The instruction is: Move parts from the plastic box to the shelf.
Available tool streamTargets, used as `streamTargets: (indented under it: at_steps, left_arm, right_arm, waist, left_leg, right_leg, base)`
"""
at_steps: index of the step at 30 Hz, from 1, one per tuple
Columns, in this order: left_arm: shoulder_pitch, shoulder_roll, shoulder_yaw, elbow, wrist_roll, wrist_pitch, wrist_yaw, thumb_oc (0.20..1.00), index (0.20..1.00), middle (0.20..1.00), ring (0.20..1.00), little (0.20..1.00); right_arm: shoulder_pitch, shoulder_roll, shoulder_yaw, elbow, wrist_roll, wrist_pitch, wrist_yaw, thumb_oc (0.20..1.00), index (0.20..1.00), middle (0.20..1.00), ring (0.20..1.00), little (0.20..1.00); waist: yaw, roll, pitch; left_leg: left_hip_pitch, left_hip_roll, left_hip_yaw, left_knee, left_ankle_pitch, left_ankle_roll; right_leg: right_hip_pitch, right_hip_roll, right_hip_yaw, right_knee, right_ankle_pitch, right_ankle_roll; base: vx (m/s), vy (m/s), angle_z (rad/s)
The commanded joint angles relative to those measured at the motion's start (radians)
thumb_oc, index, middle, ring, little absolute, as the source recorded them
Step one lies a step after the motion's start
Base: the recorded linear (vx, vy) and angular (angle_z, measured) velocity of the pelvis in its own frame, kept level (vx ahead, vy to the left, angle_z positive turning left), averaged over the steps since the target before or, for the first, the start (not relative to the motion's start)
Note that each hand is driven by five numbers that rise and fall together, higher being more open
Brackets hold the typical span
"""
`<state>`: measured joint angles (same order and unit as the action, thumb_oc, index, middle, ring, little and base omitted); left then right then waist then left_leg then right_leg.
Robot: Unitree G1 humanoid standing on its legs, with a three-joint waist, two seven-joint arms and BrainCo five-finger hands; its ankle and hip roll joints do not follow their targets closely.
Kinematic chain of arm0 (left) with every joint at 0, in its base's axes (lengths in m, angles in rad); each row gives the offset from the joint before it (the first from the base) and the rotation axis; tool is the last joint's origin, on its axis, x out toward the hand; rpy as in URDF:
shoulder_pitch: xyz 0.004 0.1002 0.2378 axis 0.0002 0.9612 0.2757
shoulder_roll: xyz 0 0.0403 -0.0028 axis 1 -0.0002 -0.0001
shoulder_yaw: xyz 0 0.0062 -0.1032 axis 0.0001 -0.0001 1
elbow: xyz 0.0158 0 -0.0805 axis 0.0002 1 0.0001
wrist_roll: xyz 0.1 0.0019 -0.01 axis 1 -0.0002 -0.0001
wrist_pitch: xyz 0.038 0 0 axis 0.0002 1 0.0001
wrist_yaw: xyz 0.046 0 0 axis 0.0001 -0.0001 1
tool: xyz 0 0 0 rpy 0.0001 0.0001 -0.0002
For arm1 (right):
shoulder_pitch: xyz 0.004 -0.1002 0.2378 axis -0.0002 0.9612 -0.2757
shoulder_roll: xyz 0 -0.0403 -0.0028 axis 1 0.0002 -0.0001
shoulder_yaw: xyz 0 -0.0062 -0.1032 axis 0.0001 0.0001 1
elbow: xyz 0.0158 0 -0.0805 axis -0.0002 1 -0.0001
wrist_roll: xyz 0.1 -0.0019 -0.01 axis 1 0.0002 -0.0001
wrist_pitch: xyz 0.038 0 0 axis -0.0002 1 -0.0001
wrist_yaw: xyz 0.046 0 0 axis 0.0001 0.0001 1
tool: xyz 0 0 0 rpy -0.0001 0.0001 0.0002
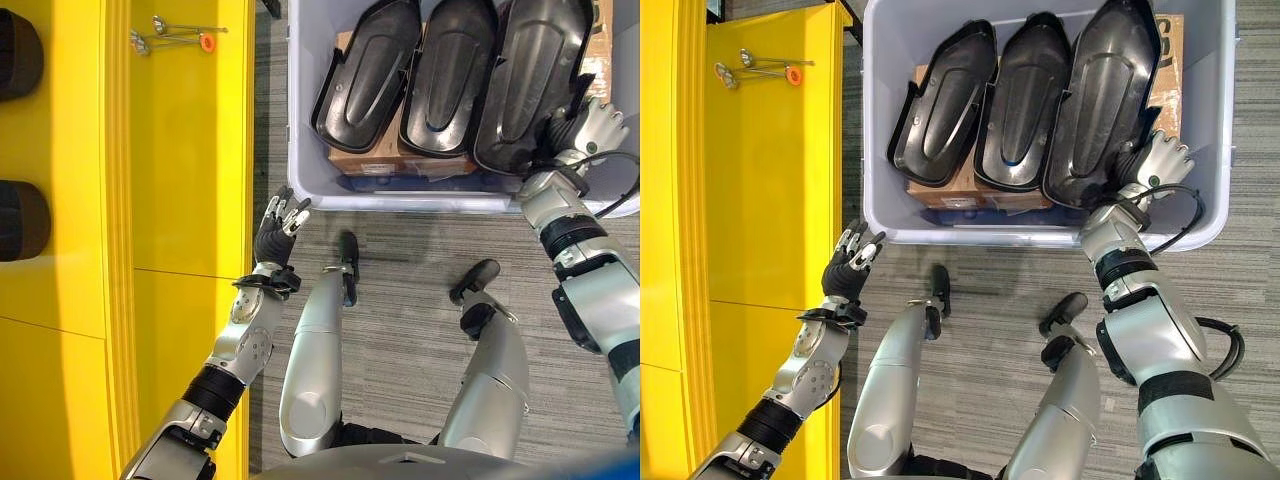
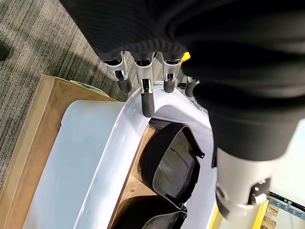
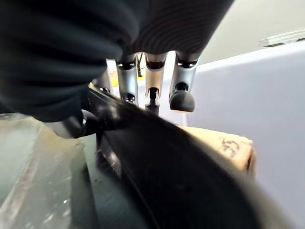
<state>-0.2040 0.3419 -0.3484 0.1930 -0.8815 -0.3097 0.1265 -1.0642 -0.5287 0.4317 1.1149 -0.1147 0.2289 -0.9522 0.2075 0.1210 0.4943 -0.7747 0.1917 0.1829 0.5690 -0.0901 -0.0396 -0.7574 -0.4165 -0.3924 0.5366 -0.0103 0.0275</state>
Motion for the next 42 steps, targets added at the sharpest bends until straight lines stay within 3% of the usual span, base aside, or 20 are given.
streamTargets:
  at_steps: [1,6,12,18,21,24,33,42]
  left_arm:
    - [0.016,0.004,-0.001,-0.031,0.006,-0.059,-0.026,1.000,1.000,1.000,1.000,1.000]
    - [0.061,0.003,0.035,-0.065,0.010,-0.072,-0.016,1.000,1.000,1.000,1.000,1.000]
    - [0.092,0.009,0.091,-0.116,0.005,-0.058,0.000,1.000,1.000,1.000,1.000,1.000]
    - [0.115,0.022,0.136,-0.151,-0.005,-0.016,0.021,1.000,1.000,1.000,1.000,1.000]
    - [0.140,0.013,0.157,-0.148,0.005,-0.001,0.021,1.000,1.000,1.000,1.000,1.000]
    - [0.157,0.011,0.172,-0.154,-0.004,-0.004,0.015,1.000,1.000,1.000,1.000,1.000]
    - [0.233,0.009,0.241,-0.191,0.039,0.031,0.041,1.000,1.000,1.000,1.000,1.000]
    - [0.258,0.013,0.271,-0.210,0.123,0.035,0.048,1.000,1.000,1.000,1.000,1.000]
  right_arm:
    - [0.087,0.042,-0.040,-0.039,0.083,-0.192,-0.094,0.200,0.200,0.200,0.200,0.200]
    - [0.182,0.033,-0.144,-0.261,0.076,-0.290,-0.133,0.200,0.200,0.200,0.200,0.200]
    - [0.311,0.060,-0.258,-0.477,0.250,-0.373,-0.042,0.200,0.200,0.200,0.200,0.200]
    - [0.340,0.081,-0.332,-0.633,0.244,-0.358,0.066,0.200,0.200,0.200,0.200,0.200]
    - [0.327,0.085,-0.333,-0.696,0.290,-0.318,0.229,0.200,0.200,0.200,0.200,0.200]
    - [0.327,0.083,-0.320,-0.740,0.323,-0.305,0.325,0.200,0.200,0.200,0.200,0.200]
    - [0.437,0.172,-0.170,-0.934,0.443,-0.235,0.665,0.200,0.200,0.200,0.200,0.200]
    - [0.489,0.253,-0.026,-1.045,0.468,-0.207,0.786,0.200,0.200,0.200,0.200,0.200]
  waist:
    - [0.017,0.060,0.026]
    - [-0.022,0.039,0.026]
    - [-0.065,0.013,0.026]
    - [-0.086,-0.001,0.026]
    - [-0.086,-0.012,0.026]
    - [-0.083,-0.018,0.025]
    - [-0.042,-0.060,-0.077]
    - [0.023,-0.097,-0.117]
  left_leg:
    - [0.064,-0.029,0.004,-0.172,0.076,-0.014]
    - [0.225,-0.024,0.048,-0.272,0.094,-0.027]
    - [0.387,-0.022,0.096,-0.352,0.104,-0.034]
    - [0.534,-0.016,0.106,-0.395,0.107,-0.044]
    - [0.621,-0.004,0.108,-0.426,0.116,-0.054]
    - [0.665,0.004,0.106,-0.441,0.124,-0.061]
    - [0.762,0.008,0.079,-0.480,0.136,-0.072]
    - [0.775,-0.042,0.035,-0.450,0.104,-0.043]
  right_leg:
    - [0.030,0.025,0.032,0.139,-0.111,0.079]
    - [0.161,0.057,0.038,0.033,-0.095,0.091]
    - [0.298,0.082,0.045,-0.048,-0.091,0.092]
    - [0.446,0.093,0.038,-0.107,-0.091,0.087]
    - [0.543,0.098,0.027,-0.152,-0.085,0.082]
    - [0.595,0.097,0.017,-0.174,-0.082,0.081]
    - [0.770,0.105,-0.041,-0.284,-0.061,0.089]
    - [0.860,0.091,-0.078,-0.367,0.000,0.128]
  base:
    - [-0.04,-0.018,-0.04]
    - [-0.02,0.008,-0.07]
    - [0.03,0.028,-0.15]
    - [0.05,0.027,-0.12]
    - [0.08,0.037,-0.06]
    - [0.07,0.034,0.02]
    - [0.10,0.043,0.12]
    - [0.05,0.114,0.16]
